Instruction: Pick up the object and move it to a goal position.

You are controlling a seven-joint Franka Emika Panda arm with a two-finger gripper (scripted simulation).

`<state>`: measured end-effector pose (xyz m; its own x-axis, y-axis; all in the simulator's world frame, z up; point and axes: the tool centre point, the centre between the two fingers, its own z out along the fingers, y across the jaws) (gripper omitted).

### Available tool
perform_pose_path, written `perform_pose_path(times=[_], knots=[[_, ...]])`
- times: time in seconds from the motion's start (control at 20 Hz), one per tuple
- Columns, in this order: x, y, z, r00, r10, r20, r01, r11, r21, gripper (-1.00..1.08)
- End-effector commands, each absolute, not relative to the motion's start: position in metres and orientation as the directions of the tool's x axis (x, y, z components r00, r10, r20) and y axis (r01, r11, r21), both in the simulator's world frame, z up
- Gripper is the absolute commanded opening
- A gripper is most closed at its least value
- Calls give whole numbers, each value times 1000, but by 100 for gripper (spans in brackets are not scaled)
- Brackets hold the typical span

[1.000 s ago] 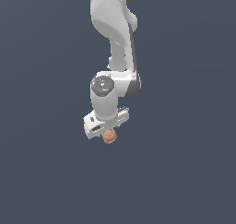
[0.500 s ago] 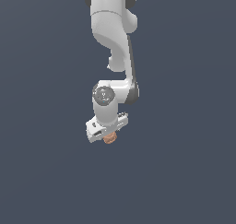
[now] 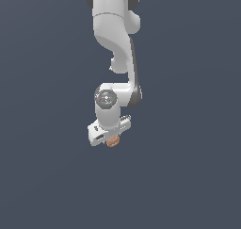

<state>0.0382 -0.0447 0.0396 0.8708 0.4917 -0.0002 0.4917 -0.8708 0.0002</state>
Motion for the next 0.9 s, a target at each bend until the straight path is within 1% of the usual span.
perform_pose_path(times=[0.0, 0.25, 0.45, 0.65, 0.85], knots=[[38, -44, 39, 871, 492, 0, 492, -871, 0, -100], [38, -44, 41, 871, 492, 0, 492, -871, 0, -100], [39, -40, 51, 871, 492, 0, 492, -871, 0, -100], [40, -31, 73, 871, 492, 0, 492, -871, 0, -100], [42, -17, 105, 871, 492, 0, 492, -871, 0, -100]])
